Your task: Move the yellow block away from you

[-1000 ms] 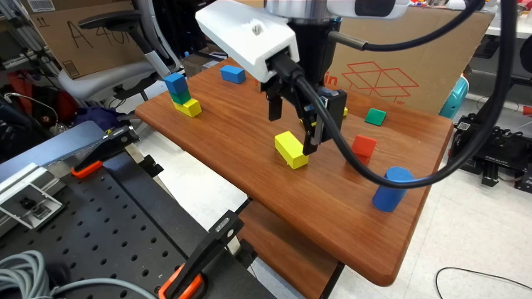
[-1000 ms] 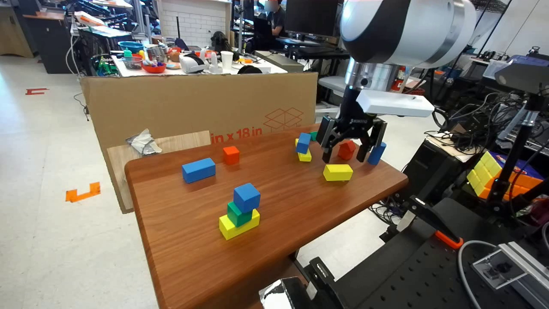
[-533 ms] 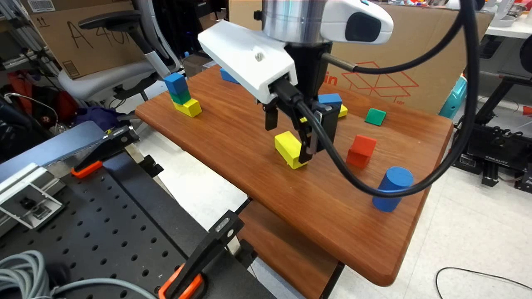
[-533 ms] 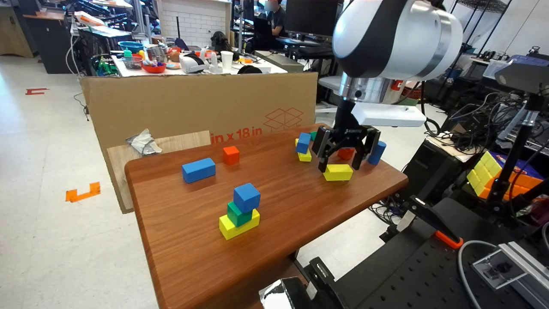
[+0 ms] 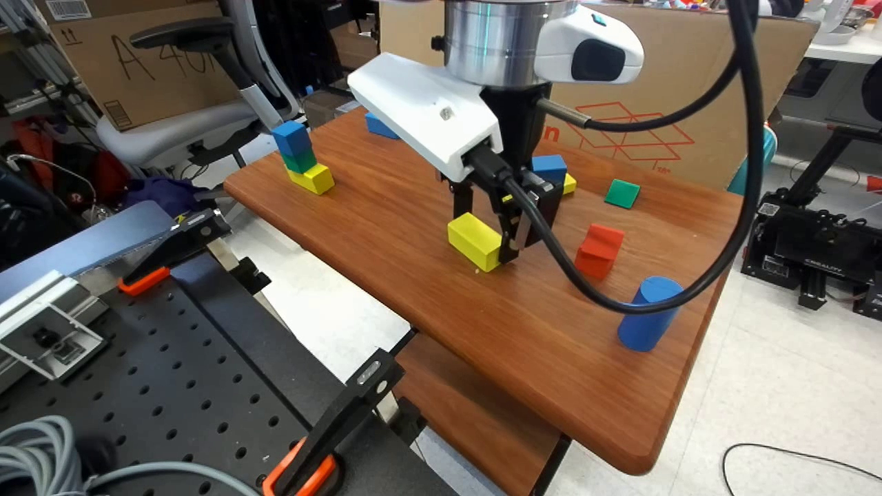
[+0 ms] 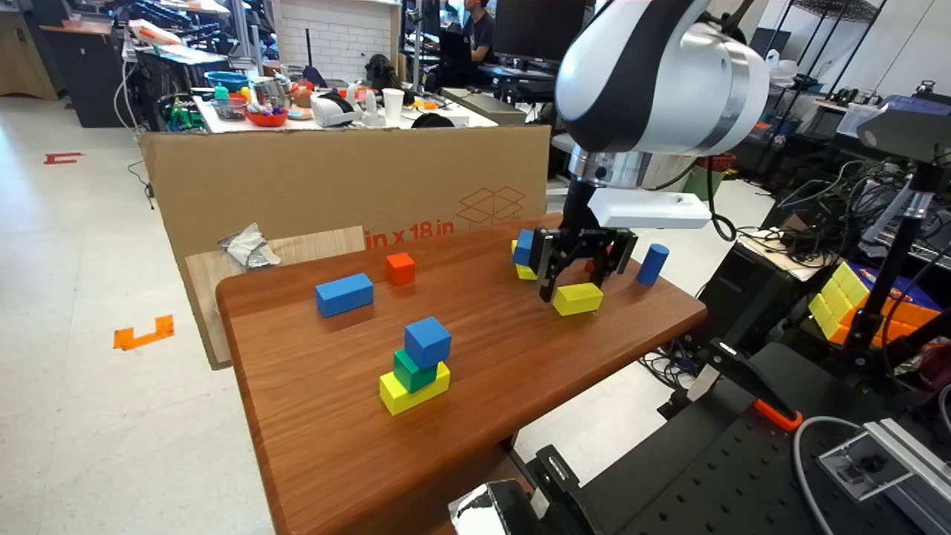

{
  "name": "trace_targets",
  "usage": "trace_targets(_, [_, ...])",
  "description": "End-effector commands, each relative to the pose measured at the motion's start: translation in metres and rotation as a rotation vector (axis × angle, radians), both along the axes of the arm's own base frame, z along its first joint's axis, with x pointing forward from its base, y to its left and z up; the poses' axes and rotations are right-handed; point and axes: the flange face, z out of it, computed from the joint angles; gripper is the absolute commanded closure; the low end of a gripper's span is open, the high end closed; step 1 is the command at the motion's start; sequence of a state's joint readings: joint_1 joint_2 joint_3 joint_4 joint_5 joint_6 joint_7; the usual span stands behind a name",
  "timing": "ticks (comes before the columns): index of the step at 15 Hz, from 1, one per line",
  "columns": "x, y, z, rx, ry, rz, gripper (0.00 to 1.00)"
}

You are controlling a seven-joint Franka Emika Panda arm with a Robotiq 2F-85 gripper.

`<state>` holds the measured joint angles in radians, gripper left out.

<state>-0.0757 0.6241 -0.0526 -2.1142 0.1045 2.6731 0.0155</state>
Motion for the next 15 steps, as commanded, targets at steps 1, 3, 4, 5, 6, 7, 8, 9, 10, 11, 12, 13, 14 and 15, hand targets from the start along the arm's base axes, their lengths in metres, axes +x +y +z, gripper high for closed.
trace_targets(1, [0.009, 0.0, 0.001, 0.004, -0.024, -0.031, 0.51])
trace_targets(3, [0.01, 0.0, 0.008, 0.01, -0.033, -0.047, 0.58])
trace_targets(4, [0.01, 0.001, 0.013, 0.016, -0.037, -0.053, 0.58])
trace_targets(5, [0.009, 0.004, 0.019, 0.026, -0.037, -0.056, 0.58])
trace_targets(6, [0.007, 0.007, 0.027, 0.038, -0.044, -0.054, 0.58])
trace_targets(7, [0.005, 0.012, 0.036, 0.05, -0.054, -0.046, 0.58])
trace_targets(8, [0.005, 0.017, 0.043, 0.059, -0.067, -0.041, 0.58])
trace_targets(9, [0.006, 0.025, 0.052, 0.066, -0.081, -0.023, 0.58])
trace_targets(10, [0.008, 0.032, 0.059, 0.071, -0.087, 0.01, 0.58])
trace_targets(11, [0.011, 0.04, 0.066, 0.078, -0.091, 0.052, 0.58])
trace_targets(12, [0.014, 0.048, 0.071, 0.084, -0.1, 0.089, 0.58])
trace_targets(13, [0.018, 0.056, 0.075, 0.092, -0.101, 0.127, 0.58])
trace_targets(14, [0.022, 0.062, 0.077, 0.093, -0.1, 0.16, 0.58])
trace_targets(15, [0.026, 0.067, 0.076, 0.093, -0.094, 0.193, 0.58])
